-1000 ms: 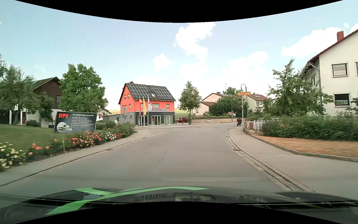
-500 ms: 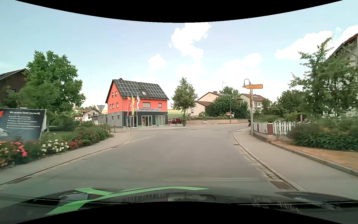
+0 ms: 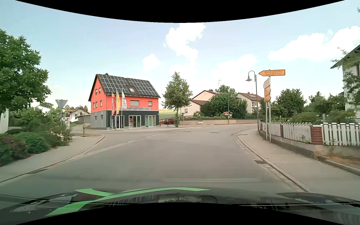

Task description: Follow the waypoints while adhering to traffic rules and regulations

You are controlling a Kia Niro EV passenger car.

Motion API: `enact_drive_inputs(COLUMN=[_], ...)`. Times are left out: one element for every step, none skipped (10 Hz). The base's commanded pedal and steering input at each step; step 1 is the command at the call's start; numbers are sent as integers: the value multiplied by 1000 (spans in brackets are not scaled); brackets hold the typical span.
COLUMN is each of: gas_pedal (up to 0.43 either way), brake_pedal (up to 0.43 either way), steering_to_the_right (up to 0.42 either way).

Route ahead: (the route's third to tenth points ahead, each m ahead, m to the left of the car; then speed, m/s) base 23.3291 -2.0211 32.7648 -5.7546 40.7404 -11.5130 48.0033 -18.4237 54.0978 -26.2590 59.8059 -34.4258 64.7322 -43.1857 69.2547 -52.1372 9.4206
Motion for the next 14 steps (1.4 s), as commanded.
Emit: enact_drive_inputs(gas_pedal=[59,79,110,118,118,118,118,118,118,118,118,118,118,118], brake_pedal=[0,0,0,0,0,0,0,0,0,0,0,0,0,0], steering_to_the_right=[35,36,39,43,46,49,54,59,59,59,62,67,71,75])
